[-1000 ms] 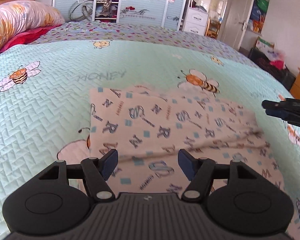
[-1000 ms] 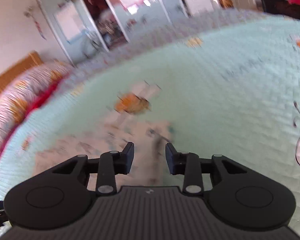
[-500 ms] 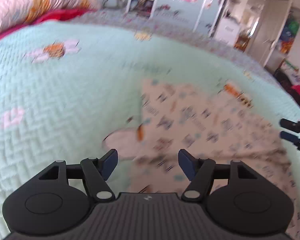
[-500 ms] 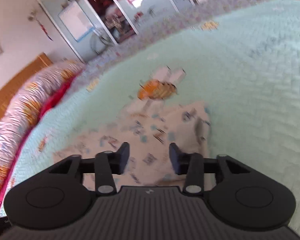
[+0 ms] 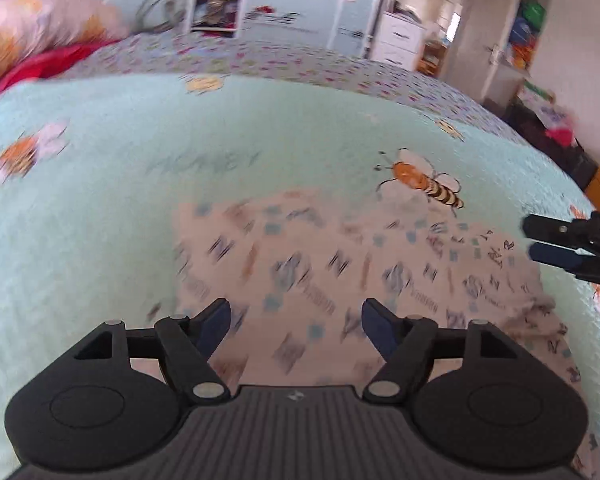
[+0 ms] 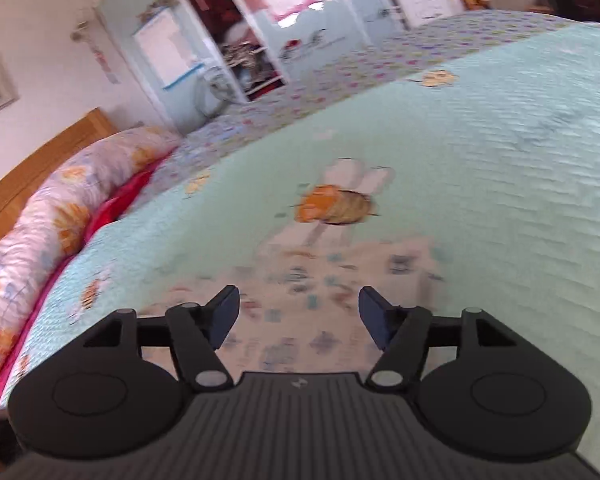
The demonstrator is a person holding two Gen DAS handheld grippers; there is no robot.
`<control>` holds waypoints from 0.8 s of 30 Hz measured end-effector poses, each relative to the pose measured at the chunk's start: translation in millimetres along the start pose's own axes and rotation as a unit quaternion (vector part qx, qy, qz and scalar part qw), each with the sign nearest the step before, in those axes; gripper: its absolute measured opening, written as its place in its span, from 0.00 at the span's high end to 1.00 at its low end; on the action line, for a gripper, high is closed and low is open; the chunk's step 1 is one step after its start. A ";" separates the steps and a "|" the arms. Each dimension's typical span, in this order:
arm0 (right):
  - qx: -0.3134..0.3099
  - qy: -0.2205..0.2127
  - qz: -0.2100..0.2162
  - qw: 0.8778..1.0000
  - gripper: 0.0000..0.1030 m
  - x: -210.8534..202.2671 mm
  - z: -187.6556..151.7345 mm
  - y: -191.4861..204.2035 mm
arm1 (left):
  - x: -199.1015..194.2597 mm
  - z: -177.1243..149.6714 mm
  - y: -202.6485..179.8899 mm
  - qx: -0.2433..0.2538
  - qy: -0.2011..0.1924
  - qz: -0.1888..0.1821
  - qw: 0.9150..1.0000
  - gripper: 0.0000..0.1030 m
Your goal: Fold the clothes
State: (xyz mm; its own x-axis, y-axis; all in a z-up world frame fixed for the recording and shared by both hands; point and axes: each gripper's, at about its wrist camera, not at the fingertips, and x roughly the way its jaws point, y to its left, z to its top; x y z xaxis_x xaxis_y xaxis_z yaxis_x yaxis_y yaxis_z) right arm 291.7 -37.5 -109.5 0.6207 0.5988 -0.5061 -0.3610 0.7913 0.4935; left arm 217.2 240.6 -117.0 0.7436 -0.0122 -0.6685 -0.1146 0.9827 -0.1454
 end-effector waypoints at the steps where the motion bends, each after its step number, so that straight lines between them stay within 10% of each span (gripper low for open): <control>1: -0.003 0.010 0.017 1.000 0.35 10.2 1.3 8.5 | 14.7 10.8 -7.6 0.018 0.009 -0.003 1.000 0.26; 7: -0.013 0.067 -0.013 0.998 0.43 66.8 0.4 -1.3 | 60.6 29.6 23.1 0.008 0.050 0.030 0.998 0.29; 9: 0.007 0.046 -0.036 0.998 0.52 50.3 6.0 -22.9 | 48.3 31.5 39.7 -0.015 0.040 0.024 0.999 0.28; 14: 0.040 -0.004 -0.019 0.999 0.37 -17.2 3.6 -34.5 | -4.1 6.3 48.1 -0.044 0.013 0.012 0.999 0.26; 18: -0.018 0.034 0.015 0.999 0.28 -26.7 -29.4 -6.6 | -10.3 -33.4 16.3 0.032 0.046 0.050 0.997 0.27; 21: 0.002 0.057 -0.073 0.996 0.33 -30.8 -43.5 -14.5 | -37.3 -58.9 21.2 -0.001 0.048 0.062 0.997 0.27; 24: 0.051 0.030 -0.039 0.997 0.33 -79.6 -61.2 -15.0 | -77.7 -89.5 25.3 -0.020 0.036 0.055 0.998 0.26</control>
State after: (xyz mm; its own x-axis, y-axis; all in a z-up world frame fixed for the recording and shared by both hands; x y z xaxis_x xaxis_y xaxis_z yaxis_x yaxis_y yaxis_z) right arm 205.1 -89.4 -119.9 0.6002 0.5440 -0.5863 -0.2380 0.8214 0.5184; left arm 97.6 249.8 -134.0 0.6757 0.0807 -0.7328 -0.2197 0.9709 -0.0956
